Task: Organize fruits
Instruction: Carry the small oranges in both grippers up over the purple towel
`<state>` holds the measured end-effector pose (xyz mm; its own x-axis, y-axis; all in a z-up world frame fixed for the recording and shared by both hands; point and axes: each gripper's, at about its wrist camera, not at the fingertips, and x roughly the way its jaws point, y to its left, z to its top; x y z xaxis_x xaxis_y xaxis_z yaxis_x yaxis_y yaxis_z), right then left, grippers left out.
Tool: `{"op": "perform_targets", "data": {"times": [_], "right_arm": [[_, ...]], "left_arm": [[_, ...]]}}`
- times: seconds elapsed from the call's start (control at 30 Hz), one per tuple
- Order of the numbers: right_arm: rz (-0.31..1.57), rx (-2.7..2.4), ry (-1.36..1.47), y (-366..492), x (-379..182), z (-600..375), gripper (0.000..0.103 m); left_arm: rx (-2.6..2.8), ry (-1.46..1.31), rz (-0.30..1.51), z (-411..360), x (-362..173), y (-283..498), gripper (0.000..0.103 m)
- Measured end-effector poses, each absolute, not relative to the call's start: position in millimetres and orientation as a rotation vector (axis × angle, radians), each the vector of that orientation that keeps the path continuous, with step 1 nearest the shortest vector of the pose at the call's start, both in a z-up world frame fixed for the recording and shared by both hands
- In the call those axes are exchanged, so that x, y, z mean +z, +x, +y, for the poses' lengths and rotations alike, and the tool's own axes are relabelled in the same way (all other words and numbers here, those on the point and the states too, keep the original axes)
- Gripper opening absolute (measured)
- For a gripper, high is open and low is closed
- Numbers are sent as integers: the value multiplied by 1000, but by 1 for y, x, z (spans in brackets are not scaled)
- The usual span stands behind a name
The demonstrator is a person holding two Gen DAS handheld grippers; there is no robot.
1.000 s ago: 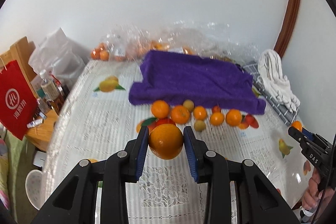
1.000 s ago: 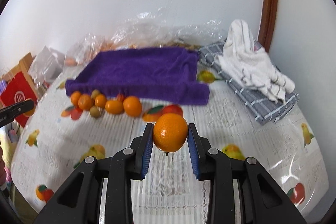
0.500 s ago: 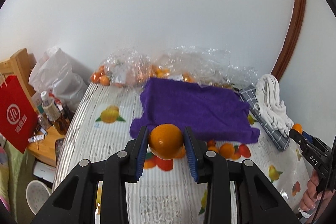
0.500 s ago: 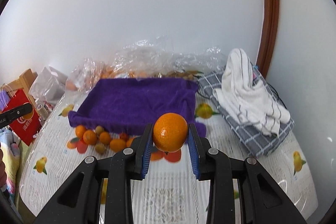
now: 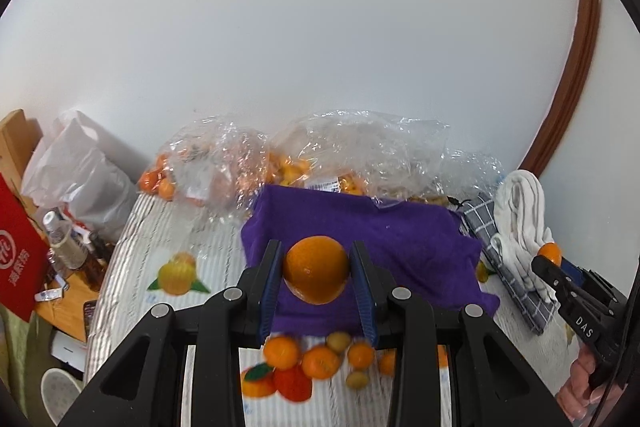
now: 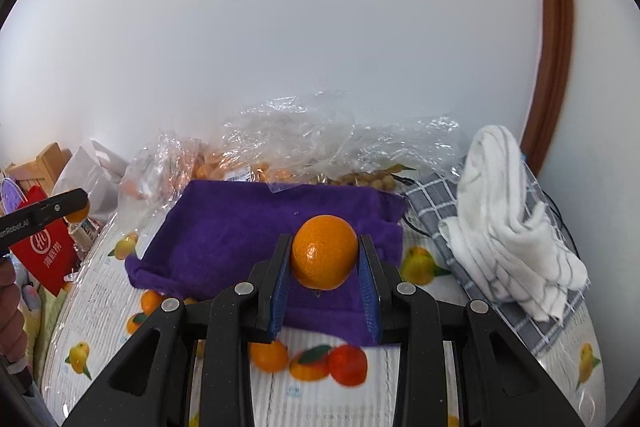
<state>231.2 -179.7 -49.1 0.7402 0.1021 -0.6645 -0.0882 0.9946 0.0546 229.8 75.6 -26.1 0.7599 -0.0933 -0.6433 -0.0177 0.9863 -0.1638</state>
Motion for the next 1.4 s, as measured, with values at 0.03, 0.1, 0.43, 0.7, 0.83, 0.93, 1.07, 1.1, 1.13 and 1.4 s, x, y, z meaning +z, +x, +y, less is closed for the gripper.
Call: {"op": "perform_targets", "data": {"times": [0.03,0.1,0.43,0.7,0.83,0.93,1.07,1.1,1.13,1.4], "right_arm": [[732,107,19,237,-51,-179,32],[738,112,18,252,-56,-177,32],[778,149,36,331,-88,-158,32],[800,150,16,375,-122,-153,32],[831,160,0,385,-145,-148,32],[874,156,-23,394,-161,-144,32],[899,160,-53,399,-176,-142,32],[902,154,-61,399,-178,-141,32],[904,148,-62,399,-180,-141,32],[933,137,-49,403,-195,-148,32]], "left_arm": [[-41,-165,708,75,-28,235,32],[-37,-171,716,73,-33,252,32],[-18,-207,751,77,-69,324,32],[-16,-215,795,83,-114,367,32],[-22,-196,831,82,-141,376,32],[-15,-180,861,80,-151,384,32],[-22,-149,862,77,-157,385,32],[-19,-146,870,76,-159,386,32],[-20,-147,880,76,-162,388,32],[-28,-137,918,70,-179,393,32]]}}
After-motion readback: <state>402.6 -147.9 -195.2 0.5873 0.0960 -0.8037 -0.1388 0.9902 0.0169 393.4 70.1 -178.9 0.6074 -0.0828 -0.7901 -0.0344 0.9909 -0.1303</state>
